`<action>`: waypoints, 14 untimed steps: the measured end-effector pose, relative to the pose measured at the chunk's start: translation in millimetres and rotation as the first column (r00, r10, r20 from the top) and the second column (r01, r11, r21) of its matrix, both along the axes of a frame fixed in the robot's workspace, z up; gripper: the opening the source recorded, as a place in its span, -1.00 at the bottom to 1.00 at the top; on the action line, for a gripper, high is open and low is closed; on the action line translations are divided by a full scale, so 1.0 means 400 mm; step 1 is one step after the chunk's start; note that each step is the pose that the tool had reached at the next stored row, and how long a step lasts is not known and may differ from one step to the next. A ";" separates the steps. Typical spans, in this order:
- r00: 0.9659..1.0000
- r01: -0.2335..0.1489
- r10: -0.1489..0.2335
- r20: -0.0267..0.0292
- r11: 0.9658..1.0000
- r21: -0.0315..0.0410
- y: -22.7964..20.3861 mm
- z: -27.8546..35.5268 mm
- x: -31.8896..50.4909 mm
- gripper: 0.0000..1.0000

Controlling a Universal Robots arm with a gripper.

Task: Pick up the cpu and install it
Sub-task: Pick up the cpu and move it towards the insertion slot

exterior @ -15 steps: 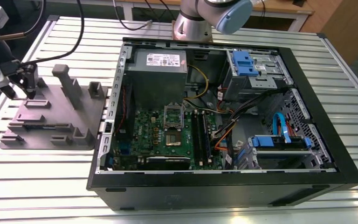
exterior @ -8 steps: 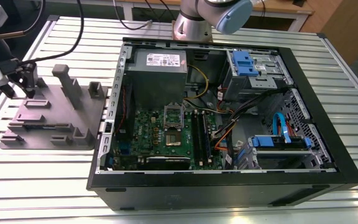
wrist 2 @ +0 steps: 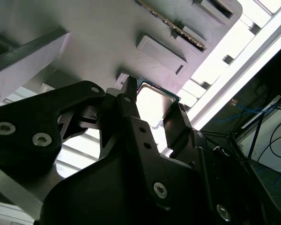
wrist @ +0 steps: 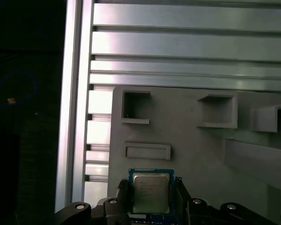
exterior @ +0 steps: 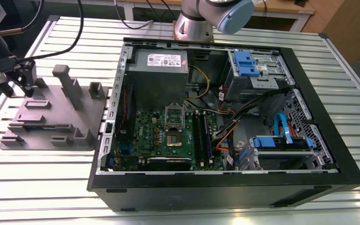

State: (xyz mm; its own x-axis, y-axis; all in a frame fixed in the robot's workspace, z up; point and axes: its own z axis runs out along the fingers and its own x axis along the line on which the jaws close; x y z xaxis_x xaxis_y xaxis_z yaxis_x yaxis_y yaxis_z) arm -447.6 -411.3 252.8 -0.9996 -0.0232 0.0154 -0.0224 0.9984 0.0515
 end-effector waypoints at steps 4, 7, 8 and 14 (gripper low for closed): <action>1.000 0.000 0.000 0.000 1.000 0.000 0.000 0.008 0.000 -0.06; 1.000 0.000 0.000 0.000 1.000 0.000 0.000 0.015 0.000 -0.06; 1.000 0.000 0.000 0.000 1.000 0.000 0.000 0.017 0.000 -0.06; 1.000 0.000 0.000 0.000 1.000 0.000 0.000 0.026 0.000 -0.06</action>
State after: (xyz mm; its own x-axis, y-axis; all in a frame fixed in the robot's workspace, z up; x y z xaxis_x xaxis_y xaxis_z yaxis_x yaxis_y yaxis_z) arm -447.6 -411.3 263.2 -0.9996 -0.0233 0.0154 -0.0225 0.9984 0.0514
